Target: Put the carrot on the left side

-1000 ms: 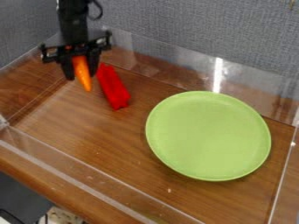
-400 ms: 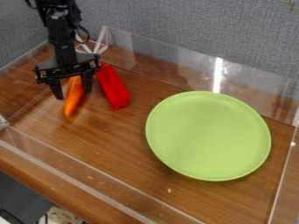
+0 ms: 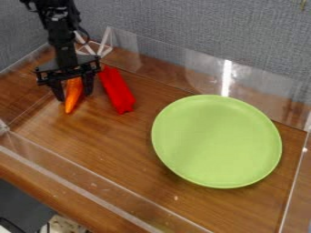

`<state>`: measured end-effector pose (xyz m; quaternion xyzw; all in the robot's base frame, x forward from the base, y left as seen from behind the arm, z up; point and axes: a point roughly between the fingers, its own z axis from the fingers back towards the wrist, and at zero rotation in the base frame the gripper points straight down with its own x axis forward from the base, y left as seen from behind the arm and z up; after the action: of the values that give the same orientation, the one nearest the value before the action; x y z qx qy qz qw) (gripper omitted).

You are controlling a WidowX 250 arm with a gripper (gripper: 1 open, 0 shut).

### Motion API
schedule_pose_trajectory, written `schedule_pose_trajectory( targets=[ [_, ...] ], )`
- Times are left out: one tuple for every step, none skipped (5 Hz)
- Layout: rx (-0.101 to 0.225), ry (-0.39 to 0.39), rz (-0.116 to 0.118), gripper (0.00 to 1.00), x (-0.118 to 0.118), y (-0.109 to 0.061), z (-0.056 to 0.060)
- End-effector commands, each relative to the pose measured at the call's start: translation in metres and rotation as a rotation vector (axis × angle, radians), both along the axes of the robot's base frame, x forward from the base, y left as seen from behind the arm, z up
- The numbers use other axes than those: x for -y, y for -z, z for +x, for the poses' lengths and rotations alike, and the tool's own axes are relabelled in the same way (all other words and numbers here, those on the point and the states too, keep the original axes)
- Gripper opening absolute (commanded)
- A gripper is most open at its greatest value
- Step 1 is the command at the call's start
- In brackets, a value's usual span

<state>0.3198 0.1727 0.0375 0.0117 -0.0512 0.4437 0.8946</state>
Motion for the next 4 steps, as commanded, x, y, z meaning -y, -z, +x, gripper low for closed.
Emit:
schedule_pose_trajectory(
  targets=[
    [0.053, -0.091, 0.019, 0.00, -0.003, -0.031, 0.007],
    [0.057, -0.116, 0.007, 0.00, 0.002, -0.047, 0.007],
    [0.050, -0.138, 0.002, 1.00, 0.006, -0.041, 0.019],
    [0.030, -0.166, -0.012, 1.00, 0.010, -0.031, 0.028]
  ],
)
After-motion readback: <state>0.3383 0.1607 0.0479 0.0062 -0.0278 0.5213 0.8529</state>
